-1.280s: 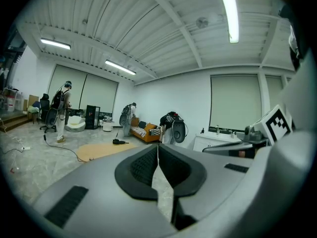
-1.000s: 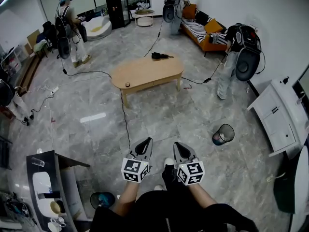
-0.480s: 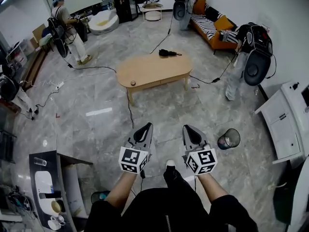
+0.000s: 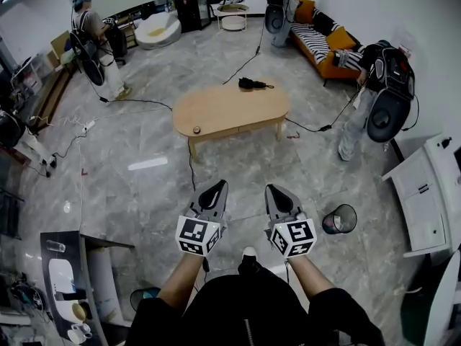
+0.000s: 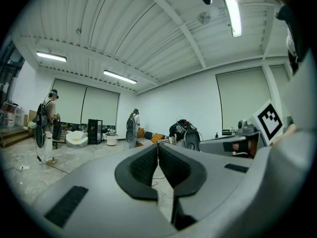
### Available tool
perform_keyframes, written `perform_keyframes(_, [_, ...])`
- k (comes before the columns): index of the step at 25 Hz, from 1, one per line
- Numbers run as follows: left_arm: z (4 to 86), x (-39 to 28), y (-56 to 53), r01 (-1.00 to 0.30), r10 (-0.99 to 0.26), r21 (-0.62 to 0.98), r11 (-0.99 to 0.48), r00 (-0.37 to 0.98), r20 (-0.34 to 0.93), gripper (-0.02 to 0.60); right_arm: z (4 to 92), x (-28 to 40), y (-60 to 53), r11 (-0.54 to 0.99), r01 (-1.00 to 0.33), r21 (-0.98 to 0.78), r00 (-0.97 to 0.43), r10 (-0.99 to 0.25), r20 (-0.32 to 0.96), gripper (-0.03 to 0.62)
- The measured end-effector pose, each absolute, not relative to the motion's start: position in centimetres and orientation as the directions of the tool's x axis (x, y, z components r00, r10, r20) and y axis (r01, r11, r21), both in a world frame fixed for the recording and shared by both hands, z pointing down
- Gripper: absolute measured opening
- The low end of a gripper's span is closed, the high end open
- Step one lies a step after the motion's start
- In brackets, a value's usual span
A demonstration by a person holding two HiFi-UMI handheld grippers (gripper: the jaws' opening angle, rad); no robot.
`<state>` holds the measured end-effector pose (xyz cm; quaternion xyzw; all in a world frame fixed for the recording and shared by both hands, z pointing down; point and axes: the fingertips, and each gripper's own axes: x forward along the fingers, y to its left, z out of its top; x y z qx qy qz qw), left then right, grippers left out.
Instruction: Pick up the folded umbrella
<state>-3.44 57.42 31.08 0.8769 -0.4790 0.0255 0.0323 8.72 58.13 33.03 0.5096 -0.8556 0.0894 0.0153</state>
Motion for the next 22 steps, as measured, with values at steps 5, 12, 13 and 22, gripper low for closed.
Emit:
perform_keyframes(5, [30.8, -3.1, 54.0, -0.854, -0.851, 0.044, -0.518, 0.519, 0.077, 0.018, 32.5, 9.2, 54.6, 0.487, -0.864, -0.131, -0.5, -0.86, 0.1, 0.011])
perform_keyframes(12, [30.7, -1.6, 49.5, -0.865, -0.861, 0.038, -0.501, 0.502, 0.083, 0.018, 32.4, 10.6, 50.0, 0.509, -0.849, -0.145, -0.524, -0.846, 0.101, 0.011])
perform_keyframes(13, [30.8, -1.4, 48.9, -0.865, -0.861, 0.044, -0.5, 0.502, 0.084, 0.018, 32.4, 10.7, 49.6, 0.512, -0.847, -0.144, -0.527, -0.844, 0.101, 0.011])
perform_keyframes(22, [31.4, 0.5, 45.3, -0.87, -0.864, 0.057, -0.489, 0.493, 0.103, 0.018, 33.0, 12.4, 46.5, 0.519, -0.841, -0.154, -0.537, -0.837, 0.108, 0.011])
